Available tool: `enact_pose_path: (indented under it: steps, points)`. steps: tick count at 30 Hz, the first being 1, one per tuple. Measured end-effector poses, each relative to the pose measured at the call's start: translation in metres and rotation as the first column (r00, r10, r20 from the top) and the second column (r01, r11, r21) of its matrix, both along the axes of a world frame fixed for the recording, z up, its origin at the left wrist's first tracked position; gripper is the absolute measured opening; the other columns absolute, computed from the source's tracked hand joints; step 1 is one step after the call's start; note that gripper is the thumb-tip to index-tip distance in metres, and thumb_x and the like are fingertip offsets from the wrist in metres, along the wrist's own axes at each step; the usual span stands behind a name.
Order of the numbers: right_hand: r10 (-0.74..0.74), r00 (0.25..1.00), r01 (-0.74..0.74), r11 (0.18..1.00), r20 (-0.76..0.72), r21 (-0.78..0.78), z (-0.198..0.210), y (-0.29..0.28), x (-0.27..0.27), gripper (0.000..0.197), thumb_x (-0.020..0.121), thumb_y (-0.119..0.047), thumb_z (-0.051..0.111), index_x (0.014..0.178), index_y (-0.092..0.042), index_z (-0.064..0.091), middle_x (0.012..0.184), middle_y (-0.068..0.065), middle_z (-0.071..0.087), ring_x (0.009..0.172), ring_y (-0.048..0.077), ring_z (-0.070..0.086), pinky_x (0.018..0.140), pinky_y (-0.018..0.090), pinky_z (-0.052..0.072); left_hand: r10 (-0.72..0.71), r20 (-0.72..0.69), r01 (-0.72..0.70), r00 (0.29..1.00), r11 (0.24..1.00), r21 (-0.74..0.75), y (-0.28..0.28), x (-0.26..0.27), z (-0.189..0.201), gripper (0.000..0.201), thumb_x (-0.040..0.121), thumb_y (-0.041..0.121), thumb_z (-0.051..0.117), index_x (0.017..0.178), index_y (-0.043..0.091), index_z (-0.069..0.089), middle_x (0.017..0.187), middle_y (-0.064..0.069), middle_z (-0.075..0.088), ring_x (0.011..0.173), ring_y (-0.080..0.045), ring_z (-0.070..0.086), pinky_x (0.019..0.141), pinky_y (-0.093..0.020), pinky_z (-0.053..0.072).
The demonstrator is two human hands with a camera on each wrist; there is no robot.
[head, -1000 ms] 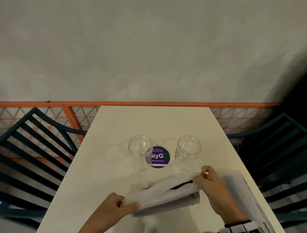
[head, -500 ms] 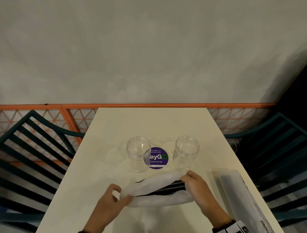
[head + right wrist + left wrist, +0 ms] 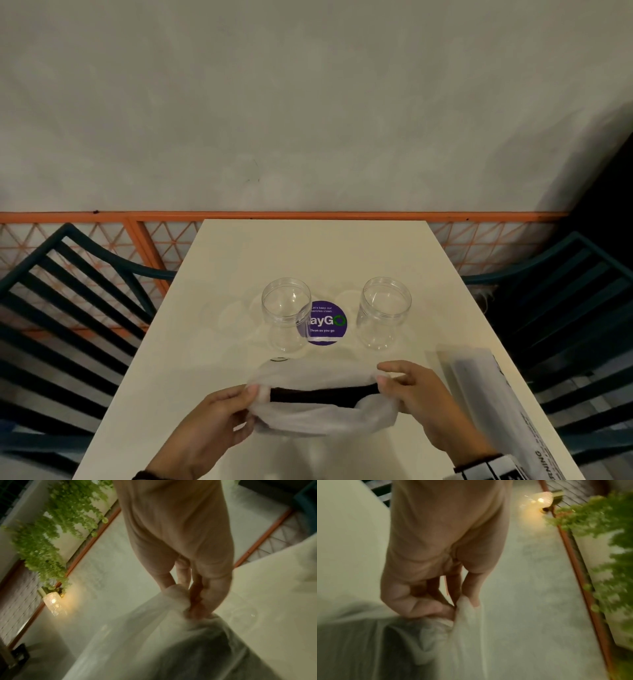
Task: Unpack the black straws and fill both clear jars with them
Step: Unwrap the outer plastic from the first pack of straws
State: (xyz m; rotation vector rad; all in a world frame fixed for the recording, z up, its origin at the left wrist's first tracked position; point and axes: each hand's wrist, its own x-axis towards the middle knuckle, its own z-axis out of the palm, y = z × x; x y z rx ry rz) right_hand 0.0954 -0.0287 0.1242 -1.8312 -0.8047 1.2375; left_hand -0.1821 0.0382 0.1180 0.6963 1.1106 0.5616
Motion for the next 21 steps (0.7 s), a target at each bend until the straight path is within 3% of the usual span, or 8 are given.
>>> enact_pose_path:
  steps: [2, 4, 8, 11, 14, 16, 18, 21]
  points:
    - [-0.03, 0.999, 0.028, 0.999, -0.028, -0.043, -0.003, 0.0, 0.001, 0.012, 0.084, -0.012, 0.066, 0.096, -0.012, 0.065, 0.087, 0.014, 0.07, 0.08, 0.025, 0.063, 0.069, 0.029, 0.049, 0.021, 0.07, -0.015, 0.997, 0.995, -0.095, 0.0, -0.002, 0.003, 0.022, 0.07, 0.019, 0.063, 0.083, 0.004, 0.071, 0.071, -0.004, 0.062, 0.058, -0.012, 0.051, 0.05, -0.018, 0.046]
    - [-0.052, 0.986, 0.036, 0.994, -0.157, -0.104, -0.004, 0.0, 0.005, 0.009, 0.083, -0.013, 0.067, 0.091, -0.011, 0.062, 0.086, 0.012, 0.07, 0.073, 0.022, 0.059, 0.065, 0.028, 0.044, 0.063, 0.147, -0.034, 0.987, 0.98, -0.194, 0.0, -0.005, 0.007, 0.02, 0.072, 0.017, 0.06, 0.082, 0.002, 0.071, 0.067, -0.004, 0.06, 0.055, -0.012, 0.046, 0.044, -0.018, 0.044]
    - [-0.226, 0.774, 0.122, 0.97, -0.592, -0.211, 0.001, 0.002, 0.02, 0.014, 0.082, -0.012, 0.063, 0.074, -0.015, 0.051, 0.074, 0.005, 0.062, 0.058, 0.017, 0.051, 0.059, 0.028, 0.04, 0.172, 0.194, -0.113, 0.966, 0.953, -0.282, -0.002, -0.006, 0.01, 0.018, 0.07, 0.012, 0.057, 0.06, 0.004, 0.069, 0.065, -0.005, 0.047, 0.057, -0.013, 0.034, 0.043, -0.02, 0.044]
    - [-0.227, 0.712, 0.119, 0.972, -0.664, -0.204, 0.004, 0.001, 0.028, 0.01, 0.073, -0.017, 0.061, 0.075, -0.013, 0.053, 0.074, 0.004, 0.053, 0.06, 0.016, 0.044, 0.06, 0.027, 0.038, 0.05, 0.09, -0.035, 0.995, 0.987, -0.158, -0.008, -0.001, 0.009, 0.011, 0.063, 0.018, 0.074, 0.056, 0.01, 0.069, 0.062, -0.003, 0.052, 0.063, -0.014, 0.039, 0.048, -0.024, 0.048]
    - [-0.237, 0.699, 0.13, 0.97, -0.675, -0.206, -0.003, 0.0, 0.03, 0.009, 0.089, -0.014, 0.048, 0.082, -0.011, 0.052, 0.079, 0.006, 0.056, 0.066, 0.016, 0.045, 0.057, 0.025, 0.035, -0.146, -0.13, 0.149, 0.981, 0.989, 0.007, -0.01, 0.003, 0.006, 0.038, 0.041, 0.036, 0.081, 0.064, 0.011, 0.067, 0.07, -0.002, 0.053, 0.073, -0.015, 0.047, 0.065, -0.023, 0.049]
    - [-0.248, 0.719, 0.139, 0.966, -0.649, -0.216, -0.007, 0.0, 0.03, 0.016, 0.097, -0.014, 0.037, 0.092, -0.008, 0.051, 0.081, 0.008, 0.058, 0.065, 0.016, 0.046, 0.049, 0.023, 0.038, -0.185, -0.24, 0.205, 0.953, 0.977, 0.062, -0.009, 0.005, 0.004, 0.053, 0.034, 0.041, 0.085, 0.067, 0.01, 0.057, 0.074, -0.006, 0.045, 0.074, -0.017, 0.042, 0.066, -0.023, 0.041]
    - [-0.23, 0.722, 0.135, 0.972, -0.653, -0.193, -0.006, -0.001, 0.027, 0.013, 0.096, -0.016, 0.039, 0.101, -0.008, 0.048, 0.082, 0.009, 0.057, 0.063, 0.016, 0.048, 0.042, 0.021, 0.041, -0.201, -0.303, 0.242, 0.931, 0.965, 0.102, -0.007, 0.007, -0.001, 0.055, 0.037, 0.044, 0.084, 0.071, 0.011, 0.055, 0.075, -0.009, 0.039, 0.071, -0.019, 0.035, 0.061, -0.023, 0.031]
    - [-0.097, 0.714, 0.072, 0.995, -0.693, -0.065, 0.003, -0.002, 0.02, 0.02, 0.086, -0.007, 0.054, 0.1, -0.016, 0.044, 0.084, 0.013, 0.057, 0.057, 0.017, 0.056, 0.039, 0.022, 0.044, -0.046, -0.363, 0.113, 0.931, 0.979, 0.168, -0.003, 0.015, -0.005, 0.031, 0.062, 0.035, 0.076, 0.069, 0.011, 0.057, 0.069, -0.008, 0.042, 0.066, -0.018, 0.034, 0.058, -0.027, 0.027]
